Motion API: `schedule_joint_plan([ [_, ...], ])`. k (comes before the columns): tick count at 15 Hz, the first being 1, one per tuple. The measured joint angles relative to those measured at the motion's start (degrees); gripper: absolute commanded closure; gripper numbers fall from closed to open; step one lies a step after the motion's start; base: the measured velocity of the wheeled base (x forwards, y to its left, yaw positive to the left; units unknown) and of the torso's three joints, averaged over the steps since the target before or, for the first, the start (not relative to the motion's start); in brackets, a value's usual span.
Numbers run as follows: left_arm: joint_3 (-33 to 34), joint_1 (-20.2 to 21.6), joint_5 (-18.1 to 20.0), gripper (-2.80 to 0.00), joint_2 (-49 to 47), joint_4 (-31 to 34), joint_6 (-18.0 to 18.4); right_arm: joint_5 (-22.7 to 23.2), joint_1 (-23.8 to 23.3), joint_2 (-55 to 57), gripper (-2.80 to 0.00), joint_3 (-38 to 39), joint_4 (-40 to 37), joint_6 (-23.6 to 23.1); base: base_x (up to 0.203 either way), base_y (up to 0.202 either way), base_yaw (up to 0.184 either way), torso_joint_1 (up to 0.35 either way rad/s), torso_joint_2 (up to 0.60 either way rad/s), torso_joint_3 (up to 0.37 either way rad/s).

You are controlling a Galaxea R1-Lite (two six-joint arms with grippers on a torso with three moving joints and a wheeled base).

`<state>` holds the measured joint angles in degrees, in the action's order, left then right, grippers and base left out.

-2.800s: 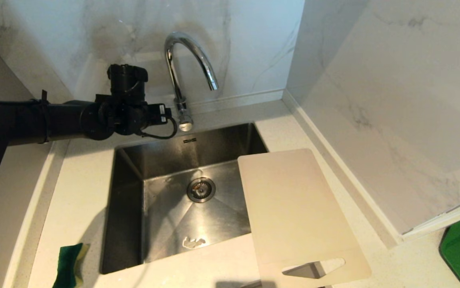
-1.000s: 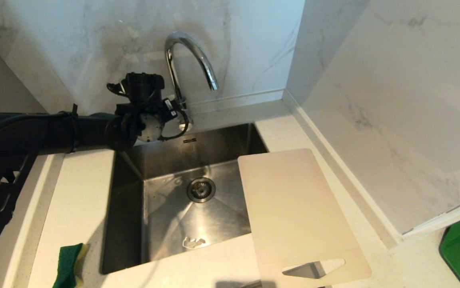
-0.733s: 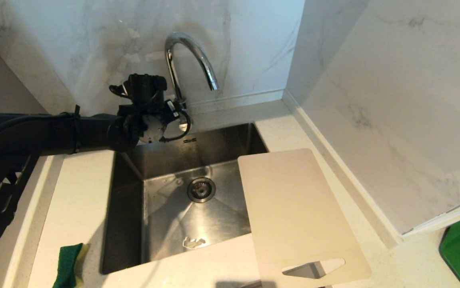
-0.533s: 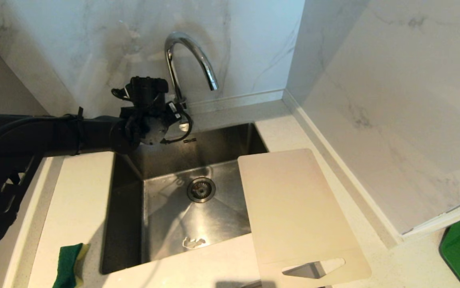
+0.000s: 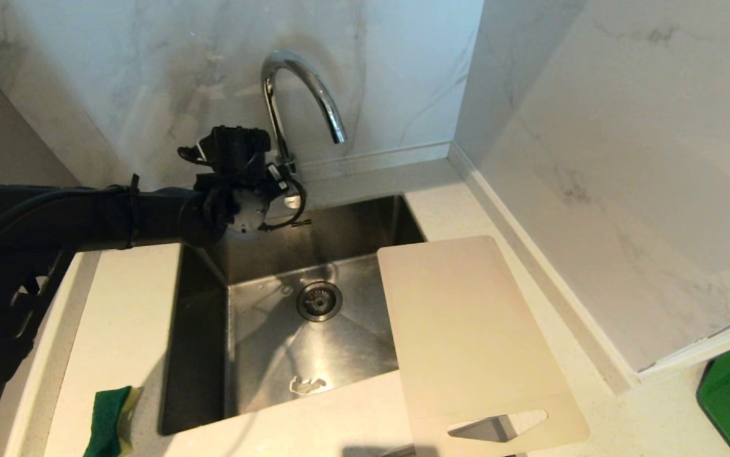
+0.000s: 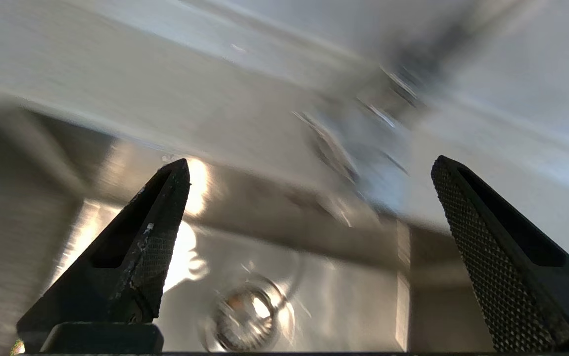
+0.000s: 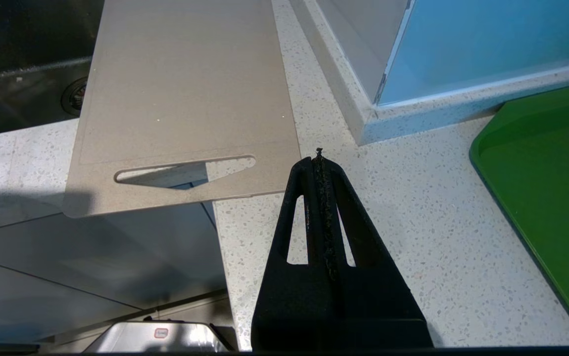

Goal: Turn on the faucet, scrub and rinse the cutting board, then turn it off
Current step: Turn on the tap

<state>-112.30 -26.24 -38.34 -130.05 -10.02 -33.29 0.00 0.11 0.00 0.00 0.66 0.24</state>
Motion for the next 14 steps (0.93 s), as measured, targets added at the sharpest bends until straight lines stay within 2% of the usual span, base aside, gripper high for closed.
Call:
schedule_joint_plan([
  [4,-0.1,2.2,-3.9,-2.80,-0.1,-2.4,-0.2,0.0,0.0,0.0,0.00,0.0,-0.1,0.0,0.000,0.000,0.000,0.000,0.00,0.000],
  [10,-0.2,2.1,-4.7,-2.80,-2.7,-6.9,-0.5,0.0,0.0,0.0,0.00,0.0,0.0,0.0,0.000,0.000,0.000,0.000,0.00,0.000],
  [14,-0.2,1.9,-4.2,-2.80,-5.0,-7.3,-1.4,0.0,0.0,0.0,0.00,0.0,0.0,0.0,0.000,0.000,0.000,0.000,0.00,0.000],
])
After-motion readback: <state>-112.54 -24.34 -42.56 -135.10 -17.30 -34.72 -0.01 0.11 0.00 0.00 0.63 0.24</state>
